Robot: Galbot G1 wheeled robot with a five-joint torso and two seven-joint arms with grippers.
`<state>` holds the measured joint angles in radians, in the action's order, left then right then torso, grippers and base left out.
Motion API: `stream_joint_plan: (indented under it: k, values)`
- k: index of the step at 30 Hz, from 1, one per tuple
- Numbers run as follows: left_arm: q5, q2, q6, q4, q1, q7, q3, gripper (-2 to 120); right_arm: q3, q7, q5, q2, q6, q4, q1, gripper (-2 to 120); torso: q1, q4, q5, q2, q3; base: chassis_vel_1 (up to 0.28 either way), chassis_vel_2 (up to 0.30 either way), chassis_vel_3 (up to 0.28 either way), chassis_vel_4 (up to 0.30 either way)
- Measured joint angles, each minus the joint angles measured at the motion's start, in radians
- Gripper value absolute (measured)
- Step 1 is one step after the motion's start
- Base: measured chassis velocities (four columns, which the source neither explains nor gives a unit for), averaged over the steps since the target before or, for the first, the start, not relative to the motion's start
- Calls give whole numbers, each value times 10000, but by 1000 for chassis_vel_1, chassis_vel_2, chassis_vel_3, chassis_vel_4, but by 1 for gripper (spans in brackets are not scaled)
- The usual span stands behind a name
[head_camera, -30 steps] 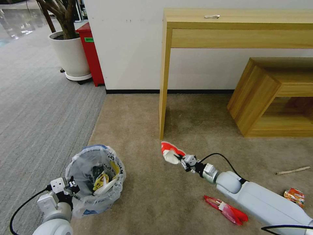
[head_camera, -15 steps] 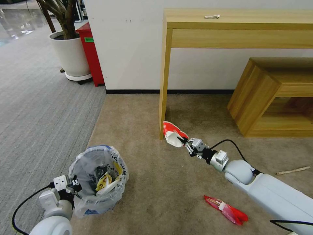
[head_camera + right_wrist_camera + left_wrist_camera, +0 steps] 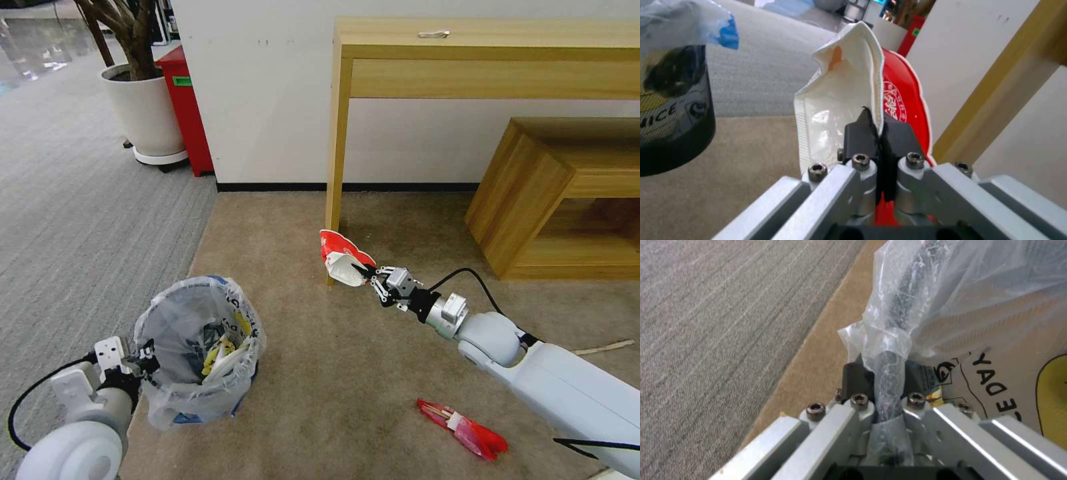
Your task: Pick up the trash bin and place the garbage on the floor into it.
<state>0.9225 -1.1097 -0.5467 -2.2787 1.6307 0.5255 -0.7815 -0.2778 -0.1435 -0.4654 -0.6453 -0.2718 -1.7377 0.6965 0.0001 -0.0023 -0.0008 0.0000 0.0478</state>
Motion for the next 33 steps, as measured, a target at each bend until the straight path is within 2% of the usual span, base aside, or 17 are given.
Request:
stream_joint_plan:
  k: [12, 18, 26, 33]
  values:
    - [1463, 1163, -300, 46, -291, 521, -74, 0, 166, 28, -213, 265, -71, -680, 1, 0, 0, 0, -1, 0, 0, 0, 0, 0, 0]
    - [1790, 1399, -389, 276, -493, 635, 88, 0, 86, 15, -331, 201, -212, -920, -238, 0, 0, 0, -2, 0, 1, 0, 0, 0, 0]
    - [1957, 1688, -457, 732, -723, 671, 407, 0, -687, 17, -618, -124, -382, -1215, -1129, 0, 0, 1, -2, 0, 1, 0, 0, 0, 0]
    - [1946, 1757, -474, 836, -780, 604, 587, 0, -1831, -32, -829, -822, -434, -1342, -2147, 0, 0, 2, -1, 0, 1, 0, 0, 0, 0]
